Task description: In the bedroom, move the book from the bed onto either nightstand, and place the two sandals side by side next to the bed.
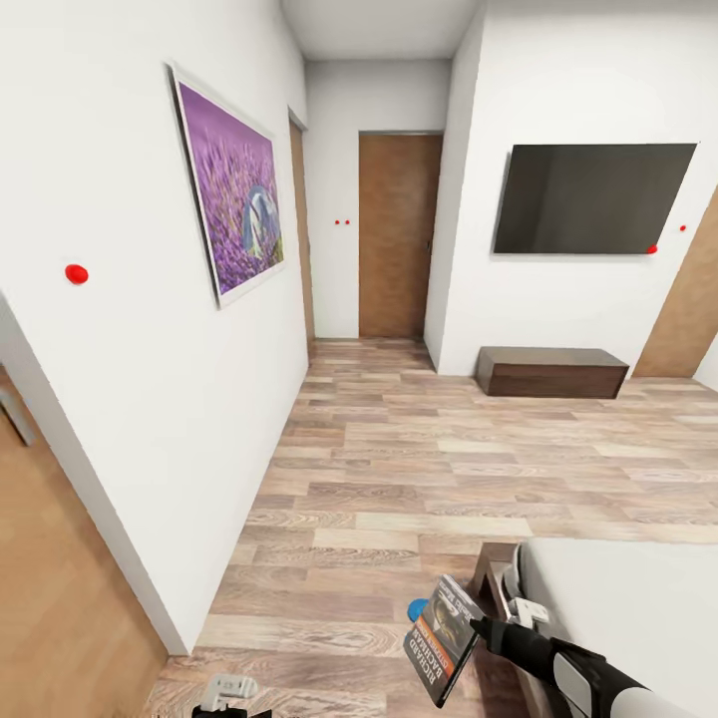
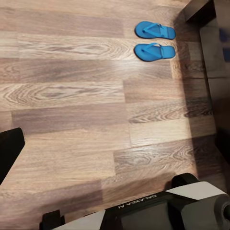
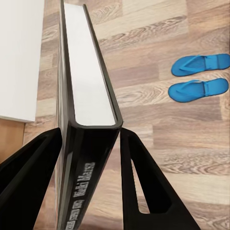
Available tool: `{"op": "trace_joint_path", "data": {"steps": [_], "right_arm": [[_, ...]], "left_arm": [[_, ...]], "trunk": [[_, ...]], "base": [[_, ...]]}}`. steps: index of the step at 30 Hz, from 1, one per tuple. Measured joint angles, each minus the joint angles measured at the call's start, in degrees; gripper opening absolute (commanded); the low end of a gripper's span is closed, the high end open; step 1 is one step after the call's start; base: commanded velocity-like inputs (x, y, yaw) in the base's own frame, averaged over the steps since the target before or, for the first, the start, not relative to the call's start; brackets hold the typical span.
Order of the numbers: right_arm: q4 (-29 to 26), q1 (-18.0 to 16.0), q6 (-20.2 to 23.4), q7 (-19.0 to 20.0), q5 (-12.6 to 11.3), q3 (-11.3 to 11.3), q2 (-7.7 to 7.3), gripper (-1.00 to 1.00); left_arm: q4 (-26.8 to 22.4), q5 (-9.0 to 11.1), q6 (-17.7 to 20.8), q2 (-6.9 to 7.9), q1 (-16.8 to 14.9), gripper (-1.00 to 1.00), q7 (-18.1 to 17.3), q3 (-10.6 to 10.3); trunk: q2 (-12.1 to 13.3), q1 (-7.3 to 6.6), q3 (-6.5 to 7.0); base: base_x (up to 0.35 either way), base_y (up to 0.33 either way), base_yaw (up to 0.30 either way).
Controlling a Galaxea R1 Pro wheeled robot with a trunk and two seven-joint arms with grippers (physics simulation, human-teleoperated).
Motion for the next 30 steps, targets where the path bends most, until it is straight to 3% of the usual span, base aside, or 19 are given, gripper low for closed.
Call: {"op": "trace_joint_path", "data": {"steps": [8, 14, 30], "right_arm": [[0.0, 0.0, 0.0, 0.0, 0.0, 0.0, 0.00, -1.00], [0.0, 0.0, 0.0, 0.0, 0.0, 0.0, -0.01, -1.00], [0.0, 0.0, 0.0, 0.0, 0.0, 0.1, -0.01, -1.00]], "left_arm": [[0.0, 0.0, 0.0, -0.02, 0.0, 1.00, 0.0, 0.0], [0.0, -0.1, 0.0, 0.00, 0.0, 1.00, 0.1, 0.0], [0.0, 0.0, 0.0, 0.00, 0.0, 1.00, 0.1, 0.0]], "trunk": [[0.0, 0.00, 0.00], [0.0, -0.02, 0.00], [0.0, -0.03, 0.00]], "base": [[0.000, 0.000, 0.285], [0.062, 0.000, 0.082], [0.306, 0.000, 0.002]]}}
